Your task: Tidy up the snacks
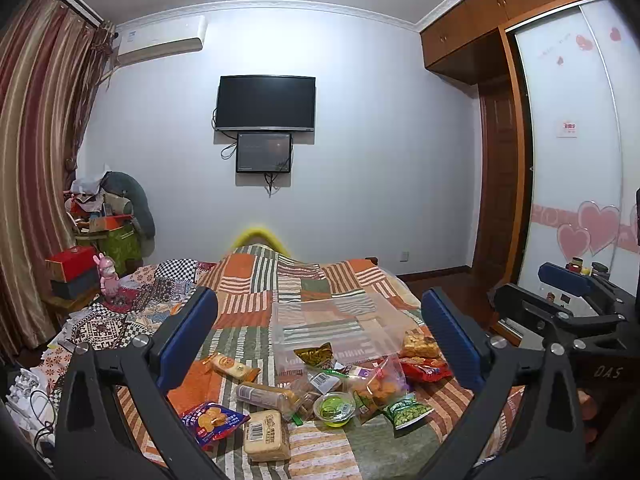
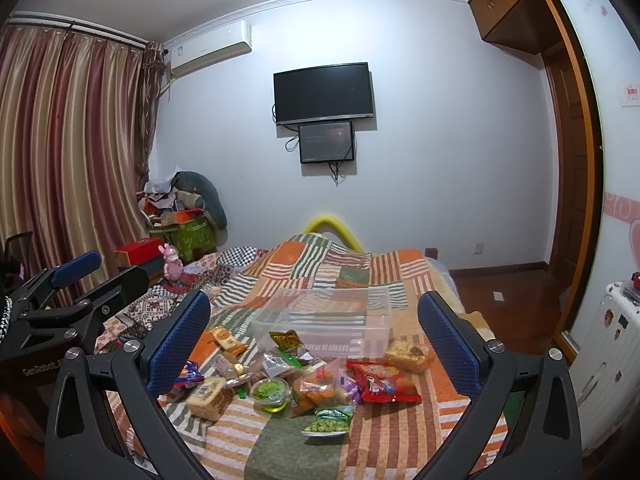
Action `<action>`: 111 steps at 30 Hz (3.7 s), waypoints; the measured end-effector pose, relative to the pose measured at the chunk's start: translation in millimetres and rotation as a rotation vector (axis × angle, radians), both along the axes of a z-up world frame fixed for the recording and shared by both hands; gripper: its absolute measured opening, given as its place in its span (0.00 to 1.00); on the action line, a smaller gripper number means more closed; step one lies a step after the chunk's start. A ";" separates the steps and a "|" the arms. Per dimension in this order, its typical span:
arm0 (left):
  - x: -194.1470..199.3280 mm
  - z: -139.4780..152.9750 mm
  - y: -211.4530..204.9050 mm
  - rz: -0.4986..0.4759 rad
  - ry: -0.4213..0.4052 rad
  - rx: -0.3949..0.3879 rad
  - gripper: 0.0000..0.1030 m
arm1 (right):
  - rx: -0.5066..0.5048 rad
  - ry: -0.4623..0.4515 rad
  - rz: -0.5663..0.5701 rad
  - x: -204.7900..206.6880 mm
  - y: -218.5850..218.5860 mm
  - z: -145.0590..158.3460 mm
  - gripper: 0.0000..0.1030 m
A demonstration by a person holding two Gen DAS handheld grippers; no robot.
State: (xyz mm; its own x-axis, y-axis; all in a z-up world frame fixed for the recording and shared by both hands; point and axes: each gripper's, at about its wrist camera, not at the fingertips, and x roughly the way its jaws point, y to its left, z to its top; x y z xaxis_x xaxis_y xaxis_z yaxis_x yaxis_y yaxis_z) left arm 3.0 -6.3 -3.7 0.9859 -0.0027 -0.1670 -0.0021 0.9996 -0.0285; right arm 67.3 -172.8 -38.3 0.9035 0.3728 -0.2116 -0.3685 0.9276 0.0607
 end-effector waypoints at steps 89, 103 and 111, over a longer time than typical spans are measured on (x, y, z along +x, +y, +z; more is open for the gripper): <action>108.2 -111.3 118.8 0.067 0.475 -0.031 0.78 | -0.050 0.315 -0.122 87.4 -34.4 -74.0 0.82; 145.1 -199.7 165.6 0.182 0.739 -0.107 0.92 | -0.144 0.562 -0.141 143.6 -41.0 -120.3 0.77; 160.5 -211.8 161.5 0.160 0.743 -0.127 1.00 | -0.114 0.655 -0.095 169.4 -39.8 -135.4 0.77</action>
